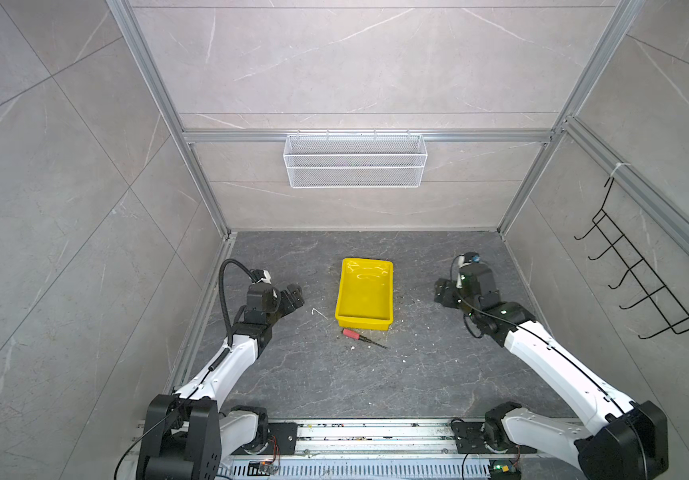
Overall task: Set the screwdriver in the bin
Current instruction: 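Move the right gripper toward the red-handled screwdriver while the left arm lifts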
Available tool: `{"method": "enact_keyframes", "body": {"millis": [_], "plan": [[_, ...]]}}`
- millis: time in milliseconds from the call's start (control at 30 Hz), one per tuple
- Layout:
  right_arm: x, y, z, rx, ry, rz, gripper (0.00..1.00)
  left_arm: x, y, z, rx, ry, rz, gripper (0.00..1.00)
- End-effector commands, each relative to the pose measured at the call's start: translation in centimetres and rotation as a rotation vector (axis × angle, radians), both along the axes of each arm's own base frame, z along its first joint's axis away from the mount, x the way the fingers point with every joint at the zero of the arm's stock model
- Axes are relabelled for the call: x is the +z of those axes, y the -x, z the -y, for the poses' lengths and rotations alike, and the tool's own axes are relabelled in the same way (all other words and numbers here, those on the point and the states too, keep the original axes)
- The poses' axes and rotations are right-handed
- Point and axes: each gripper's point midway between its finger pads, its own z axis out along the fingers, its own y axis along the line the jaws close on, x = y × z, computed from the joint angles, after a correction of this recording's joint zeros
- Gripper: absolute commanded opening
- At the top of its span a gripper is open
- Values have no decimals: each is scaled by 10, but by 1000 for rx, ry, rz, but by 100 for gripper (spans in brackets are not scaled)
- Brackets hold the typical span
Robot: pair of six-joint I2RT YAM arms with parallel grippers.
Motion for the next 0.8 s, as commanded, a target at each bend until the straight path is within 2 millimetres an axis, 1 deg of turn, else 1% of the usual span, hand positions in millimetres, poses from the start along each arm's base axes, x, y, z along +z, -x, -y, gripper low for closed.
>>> {"method": "enact_keyframes", "body": {"millis": [0,67,167,200,267,300,333,400,433,533,667,767], "plan": [[-22,22,-78,281,-111,-42,80,4,0,-20,141,30,43,100],[-37,34,-100,364,-135,-77,70,-2,3,-24,174,44,38,100],[-53,50,-120,448,-166,-93,57,0,2,-24,172,47,38,100],[-58,54,-123,462,-170,-99,55,-4,3,-27,196,51,23,100],[-70,63,-128,484,-147,-135,48,-20,7,-36,281,69,-46,100],[-74,68,-131,500,-133,-145,46,-26,8,-39,306,71,-77,100],[-78,74,-133,517,-109,-151,45,-28,7,-38,301,69,-93,100],[-85,84,-138,546,-76,-158,44,-27,5,-37,293,66,-109,100],[-88,88,-141,560,-66,-163,42,-28,5,-37,294,64,-110,100],[-102,99,-154,613,-34,-191,41,-29,6,-40,313,67,-89,100],[-125,106,-165,663,34,-234,40,-25,7,-40,311,73,-70,100],[-138,106,-174,687,73,-240,40,-22,8,-40,311,86,-37,100]]}}
